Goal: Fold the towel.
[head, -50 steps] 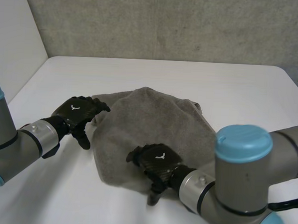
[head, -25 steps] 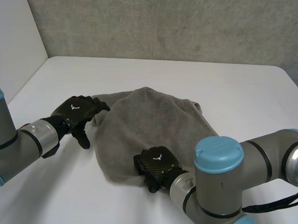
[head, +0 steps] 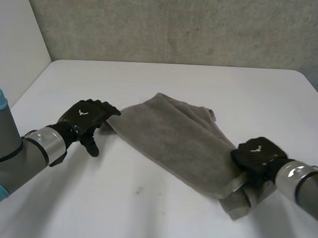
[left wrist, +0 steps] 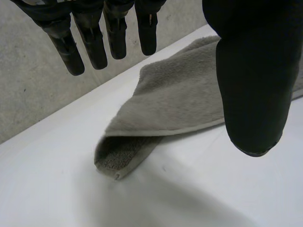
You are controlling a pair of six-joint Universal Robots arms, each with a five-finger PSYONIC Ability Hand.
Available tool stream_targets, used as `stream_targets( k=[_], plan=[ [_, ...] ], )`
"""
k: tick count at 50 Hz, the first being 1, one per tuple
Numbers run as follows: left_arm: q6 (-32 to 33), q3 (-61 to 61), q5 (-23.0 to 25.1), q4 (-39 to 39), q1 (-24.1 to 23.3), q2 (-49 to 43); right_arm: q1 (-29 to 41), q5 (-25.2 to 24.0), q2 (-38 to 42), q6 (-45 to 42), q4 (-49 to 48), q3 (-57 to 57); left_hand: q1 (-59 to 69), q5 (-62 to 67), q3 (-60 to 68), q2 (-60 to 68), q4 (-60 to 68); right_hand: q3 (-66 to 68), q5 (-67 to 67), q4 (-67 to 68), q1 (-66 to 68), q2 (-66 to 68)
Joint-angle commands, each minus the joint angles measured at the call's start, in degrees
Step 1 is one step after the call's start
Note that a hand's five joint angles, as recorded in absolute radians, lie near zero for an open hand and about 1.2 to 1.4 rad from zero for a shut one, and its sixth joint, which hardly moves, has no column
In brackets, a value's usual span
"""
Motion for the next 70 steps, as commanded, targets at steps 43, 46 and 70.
stream_targets(
  k=[43, 46, 70],
  plan=[
    [6.93, 36.54, -13.99, -2.28, -7.02, -31.88, -14.9, -8.16, 2.85, 0.37, -0.7, -4.96, 61.34, 61.8, 61.53, 61.5, 61.39, 3.74, 3.19, 3.21, 3.87, 4.68],
    [6.75, 36.45, -13.9, -2.2, -7.02, -31.09, -14.9, -8.15, 2.76, 0.37, -0.62, -5.31, 63.24, 63.7, 63.43, 63.41, 63.29, 3.74, 3.19, 3.21, 3.87, 4.68],
    [6.49, 23.36, -13.81, -3.16, -7.1, 3.77, -14.46, -9.03, -6.63, 11.95, 12.82, -25.68, 63.24, 63.7, 63.43, 63.41, 63.29, 3.74, 3.19, 3.21, 3.87, 4.68]
  ],
)
